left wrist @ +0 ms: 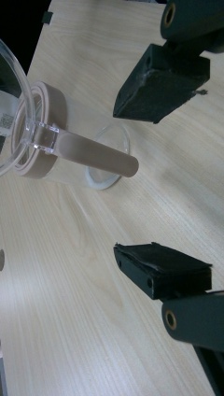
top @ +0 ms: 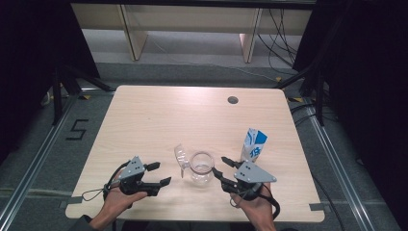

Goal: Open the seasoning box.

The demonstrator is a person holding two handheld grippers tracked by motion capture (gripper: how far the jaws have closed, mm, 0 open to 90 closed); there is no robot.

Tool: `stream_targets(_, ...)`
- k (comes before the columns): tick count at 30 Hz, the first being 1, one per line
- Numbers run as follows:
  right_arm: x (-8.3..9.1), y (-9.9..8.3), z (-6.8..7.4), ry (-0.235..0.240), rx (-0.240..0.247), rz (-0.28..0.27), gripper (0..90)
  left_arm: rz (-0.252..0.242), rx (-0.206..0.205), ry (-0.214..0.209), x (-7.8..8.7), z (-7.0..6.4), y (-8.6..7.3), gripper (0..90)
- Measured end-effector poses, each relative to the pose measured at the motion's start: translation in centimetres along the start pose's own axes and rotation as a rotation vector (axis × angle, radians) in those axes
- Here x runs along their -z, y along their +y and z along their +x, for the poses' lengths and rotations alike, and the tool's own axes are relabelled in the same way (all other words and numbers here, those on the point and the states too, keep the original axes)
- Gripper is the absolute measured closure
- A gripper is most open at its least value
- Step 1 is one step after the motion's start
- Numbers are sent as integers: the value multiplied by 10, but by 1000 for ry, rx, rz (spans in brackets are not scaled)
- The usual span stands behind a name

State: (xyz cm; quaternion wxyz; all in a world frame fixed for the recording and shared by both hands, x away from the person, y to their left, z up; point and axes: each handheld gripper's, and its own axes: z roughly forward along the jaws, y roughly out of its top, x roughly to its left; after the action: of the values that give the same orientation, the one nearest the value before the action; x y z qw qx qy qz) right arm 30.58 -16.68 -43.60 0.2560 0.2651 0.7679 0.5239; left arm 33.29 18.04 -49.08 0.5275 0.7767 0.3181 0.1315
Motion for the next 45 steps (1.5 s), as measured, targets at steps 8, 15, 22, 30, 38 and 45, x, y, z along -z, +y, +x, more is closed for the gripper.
stream_targets(8,33,-23,-4,-170,-111,18,407,1,-5,2,-1,-1,0,276)
stream_targets(15,47,-39,-21,-375,-191,10,310,9,-7,3,-2,-1,-1,275)
stream_targets(22,42,-47,-35,-489,-276,26,225,4,-13,0,-3,-1,-1,275)
stream_targets(30,23,-54,-48,-481,-268,38,161,8,-28,-9,-3,-2,-1,281)
stream_targets(38,7,-61,-60,-458,-265,68,158,7,-16,-3,-3,-2,-1,282)
stream_targets(45,-2,-62,-62,-498,-268,40,158,5,-24,-17,-4,-2,-2,282)
